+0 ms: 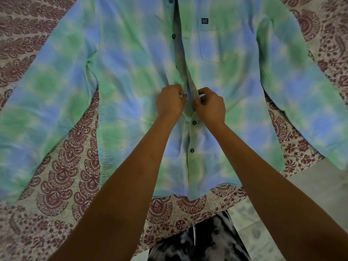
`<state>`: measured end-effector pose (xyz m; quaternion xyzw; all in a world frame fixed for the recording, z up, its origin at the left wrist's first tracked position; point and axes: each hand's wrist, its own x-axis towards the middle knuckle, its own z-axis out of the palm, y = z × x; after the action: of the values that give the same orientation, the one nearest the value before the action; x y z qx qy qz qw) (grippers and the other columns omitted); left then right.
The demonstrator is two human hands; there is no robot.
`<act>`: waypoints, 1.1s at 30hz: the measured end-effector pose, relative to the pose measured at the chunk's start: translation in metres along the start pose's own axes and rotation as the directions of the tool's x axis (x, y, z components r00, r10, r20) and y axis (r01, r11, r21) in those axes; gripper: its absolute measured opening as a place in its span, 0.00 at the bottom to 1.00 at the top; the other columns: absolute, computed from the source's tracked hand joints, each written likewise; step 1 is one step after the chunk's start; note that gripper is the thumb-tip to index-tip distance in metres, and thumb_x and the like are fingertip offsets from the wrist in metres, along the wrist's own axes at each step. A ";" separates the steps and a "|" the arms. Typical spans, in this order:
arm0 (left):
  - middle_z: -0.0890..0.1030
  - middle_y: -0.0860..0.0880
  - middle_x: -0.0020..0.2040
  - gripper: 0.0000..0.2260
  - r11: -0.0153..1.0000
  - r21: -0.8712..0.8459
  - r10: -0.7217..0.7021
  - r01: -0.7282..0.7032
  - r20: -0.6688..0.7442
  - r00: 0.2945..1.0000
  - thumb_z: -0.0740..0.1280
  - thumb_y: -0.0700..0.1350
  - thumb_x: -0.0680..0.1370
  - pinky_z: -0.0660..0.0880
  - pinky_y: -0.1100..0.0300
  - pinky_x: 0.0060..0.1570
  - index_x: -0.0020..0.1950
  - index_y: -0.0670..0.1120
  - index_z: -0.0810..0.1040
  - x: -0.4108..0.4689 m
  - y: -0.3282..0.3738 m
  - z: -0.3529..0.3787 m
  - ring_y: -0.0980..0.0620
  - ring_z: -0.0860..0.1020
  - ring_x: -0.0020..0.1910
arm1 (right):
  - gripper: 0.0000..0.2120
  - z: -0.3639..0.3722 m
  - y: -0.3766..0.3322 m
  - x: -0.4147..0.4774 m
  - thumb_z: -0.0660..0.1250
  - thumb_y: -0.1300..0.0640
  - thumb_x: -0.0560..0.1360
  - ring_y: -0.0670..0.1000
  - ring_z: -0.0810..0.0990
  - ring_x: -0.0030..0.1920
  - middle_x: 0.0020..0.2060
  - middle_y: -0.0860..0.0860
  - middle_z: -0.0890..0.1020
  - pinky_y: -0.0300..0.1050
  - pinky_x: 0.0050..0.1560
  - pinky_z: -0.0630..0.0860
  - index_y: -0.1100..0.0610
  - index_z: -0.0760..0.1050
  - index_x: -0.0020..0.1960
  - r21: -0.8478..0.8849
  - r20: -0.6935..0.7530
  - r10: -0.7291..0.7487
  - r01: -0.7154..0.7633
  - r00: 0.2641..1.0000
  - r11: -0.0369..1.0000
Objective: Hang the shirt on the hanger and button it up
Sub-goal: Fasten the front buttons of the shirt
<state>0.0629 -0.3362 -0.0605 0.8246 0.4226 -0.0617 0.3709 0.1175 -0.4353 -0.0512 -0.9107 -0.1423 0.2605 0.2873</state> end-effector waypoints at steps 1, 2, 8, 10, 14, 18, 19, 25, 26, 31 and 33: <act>0.82 0.43 0.48 0.05 0.998 0.060 0.016 -0.016 0.000 1.000 0.68 0.43 0.74 0.72 0.57 0.41 0.47 0.43 0.80 0.002 0.002 0.001 0.45 0.79 0.49 | 0.08 -0.001 0.001 0.000 0.64 0.56 0.75 0.55 0.81 0.43 0.43 0.55 0.84 0.42 0.40 0.71 0.58 0.77 0.51 0.010 -0.009 -0.008 0.008 1.000 1.000; 0.81 0.43 0.48 0.05 0.993 0.112 0.024 -0.024 0.005 1.000 0.67 0.43 0.74 0.70 0.58 0.40 0.47 0.43 0.79 0.004 0.005 0.001 0.45 0.79 0.49 | 0.08 -0.001 0.001 0.000 0.64 0.55 0.75 0.54 0.81 0.42 0.42 0.55 0.84 0.41 0.39 0.71 0.58 0.78 0.49 0.021 -0.021 -0.007 0.008 1.000 1.000; 0.81 0.44 0.45 0.01 0.995 0.100 0.014 -0.017 0.031 0.999 0.67 0.39 0.72 0.72 0.57 0.40 0.41 0.44 0.77 0.007 0.008 0.003 0.45 0.78 0.47 | 0.06 0.000 0.002 0.010 0.68 0.59 0.72 0.55 0.80 0.42 0.41 0.59 0.84 0.48 0.47 0.77 0.62 0.80 0.43 0.178 -0.053 0.124 -0.113 0.991 0.978; 0.79 0.47 0.38 0.05 1.000 0.007 0.012 -0.012 0.000 1.000 0.69 0.39 0.71 0.73 0.58 0.38 0.37 0.47 0.75 0.006 0.007 0.002 0.47 0.78 0.42 | 0.05 0.001 0.002 0.009 0.68 0.60 0.71 0.54 0.80 0.41 0.40 0.59 0.83 0.46 0.46 0.76 0.62 0.80 0.42 0.214 -0.044 0.121 -0.109 0.992 0.971; 0.80 0.48 0.37 0.07 0.992 -0.127 -0.003 -0.007 -0.083 0.997 0.68 0.38 0.72 0.70 0.64 0.37 0.36 0.48 0.74 0.000 0.013 0.001 0.51 0.77 0.38 | 0.05 0.002 0.000 0.007 0.68 0.61 0.70 0.55 0.80 0.40 0.38 0.60 0.83 0.46 0.43 0.75 0.63 0.79 0.41 0.224 -0.039 0.109 -0.098 0.993 0.970; 0.80 0.49 0.39 0.03 0.973 -0.228 -0.064 0.037 -0.110 0.992 0.69 0.38 0.71 0.64 0.79 0.35 0.44 0.43 0.79 -0.007 0.021 -0.004 0.55 0.75 0.39 | 0.03 0.000 -0.006 0.005 0.69 0.64 0.69 0.55 0.79 0.37 0.37 0.61 0.83 0.48 0.42 0.76 0.64 0.79 0.40 0.258 0.001 0.102 -0.099 0.995 0.961; 0.82 0.47 0.41 0.04 0.969 -0.243 -0.073 0.044 -0.115 0.991 0.69 0.37 0.71 0.64 0.80 0.36 0.45 0.41 0.80 -0.008 0.022 -0.004 0.55 0.76 0.40 | 0.03 -0.002 -0.007 0.005 0.69 0.64 0.68 0.57 0.80 0.38 0.37 0.62 0.83 0.50 0.43 0.77 0.65 0.79 0.40 0.276 0.009 0.112 -0.110 0.994 0.955; 0.84 0.46 0.43 0.05 0.937 -0.342 -0.116 0.075 -0.102 0.988 0.68 0.36 0.72 0.67 0.82 0.35 0.43 0.41 0.82 -0.021 0.032 -0.006 0.57 0.78 0.39 | 0.04 -0.011 -0.007 0.005 0.69 0.66 0.67 0.56 0.79 0.38 0.37 0.62 0.83 0.57 0.48 0.79 0.65 0.81 0.41 0.423 0.078 0.213 -0.226 0.974 0.877; 0.84 0.46 0.44 0.05 0.934 -0.347 -0.125 0.083 -0.101 0.987 0.68 0.36 0.72 0.68 0.81 0.36 0.43 0.42 0.83 -0.022 0.032 -0.005 0.57 0.78 0.40 | 0.03 -0.011 -0.007 0.004 0.69 0.66 0.67 0.56 0.79 0.38 0.37 0.61 0.83 0.58 0.48 0.79 0.64 0.81 0.40 0.443 0.092 0.221 -0.238 0.971 0.864; 0.84 0.44 0.43 0.04 0.888 -0.432 -0.205 0.158 -0.063 0.977 0.69 0.36 0.72 0.79 0.58 0.49 0.44 0.42 0.83 -0.023 0.033 -0.009 0.47 0.82 0.43 | 0.11 -0.014 -0.009 0.001 0.69 0.64 0.70 0.54 0.78 0.37 0.33 0.55 0.81 0.56 0.48 0.78 0.52 0.79 0.32 0.557 0.171 0.275 -0.323 0.946 0.765; 0.84 0.44 0.41 0.03 0.881 -0.444 -0.214 0.166 -0.060 0.975 0.69 0.36 0.72 0.79 0.53 0.49 0.43 0.42 0.82 -0.023 0.032 -0.010 0.46 0.82 0.42 | 0.09 -0.016 -0.009 -0.002 0.69 0.63 0.71 0.54 0.78 0.38 0.33 0.53 0.81 0.53 0.47 0.78 0.52 0.80 0.35 0.608 0.207 0.276 -0.345 0.939 0.715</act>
<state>0.0697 -0.3564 -0.0261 0.6772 0.5239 0.0427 0.5148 0.1239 -0.4359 -0.0340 -0.7557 0.0948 0.3832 0.5225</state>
